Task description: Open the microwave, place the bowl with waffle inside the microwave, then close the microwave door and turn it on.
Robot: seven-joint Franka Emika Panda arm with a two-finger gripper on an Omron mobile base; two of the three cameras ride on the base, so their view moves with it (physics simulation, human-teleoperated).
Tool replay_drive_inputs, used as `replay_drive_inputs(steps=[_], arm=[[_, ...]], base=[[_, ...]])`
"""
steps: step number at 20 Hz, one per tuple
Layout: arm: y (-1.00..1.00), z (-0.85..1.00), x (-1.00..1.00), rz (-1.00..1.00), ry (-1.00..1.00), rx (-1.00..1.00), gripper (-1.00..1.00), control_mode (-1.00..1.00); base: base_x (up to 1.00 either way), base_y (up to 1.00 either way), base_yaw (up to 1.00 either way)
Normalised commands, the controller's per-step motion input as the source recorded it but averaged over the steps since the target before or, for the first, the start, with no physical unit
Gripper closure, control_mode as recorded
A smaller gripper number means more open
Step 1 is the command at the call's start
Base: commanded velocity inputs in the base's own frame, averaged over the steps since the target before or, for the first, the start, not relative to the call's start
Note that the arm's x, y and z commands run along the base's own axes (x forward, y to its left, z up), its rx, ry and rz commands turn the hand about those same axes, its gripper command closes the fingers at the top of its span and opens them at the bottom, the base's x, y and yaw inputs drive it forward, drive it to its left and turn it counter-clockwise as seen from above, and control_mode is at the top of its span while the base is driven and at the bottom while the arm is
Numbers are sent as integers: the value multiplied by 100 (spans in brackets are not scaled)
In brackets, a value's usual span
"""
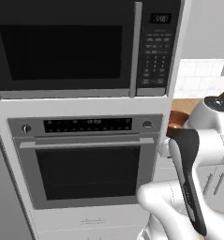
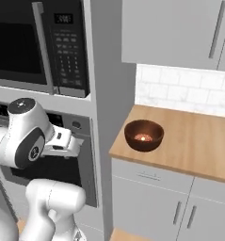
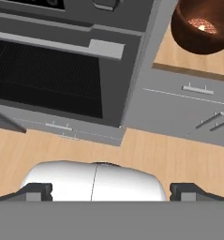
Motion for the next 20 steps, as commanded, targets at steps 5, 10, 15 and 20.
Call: replay_drive_inputs(steps=[5, 10, 15, 20], arm=[[0, 0, 0, 0, 0, 0, -100, 100], [0, 0, 0, 0, 0, 0, -100, 100], [0, 0, 0, 0, 0, 0, -100, 100], [0, 4, -1, 3, -4, 0, -100, -100]], base=[[-7, -58, 27], [-4, -29, 37], [0, -9, 42], [-1, -4, 28]])
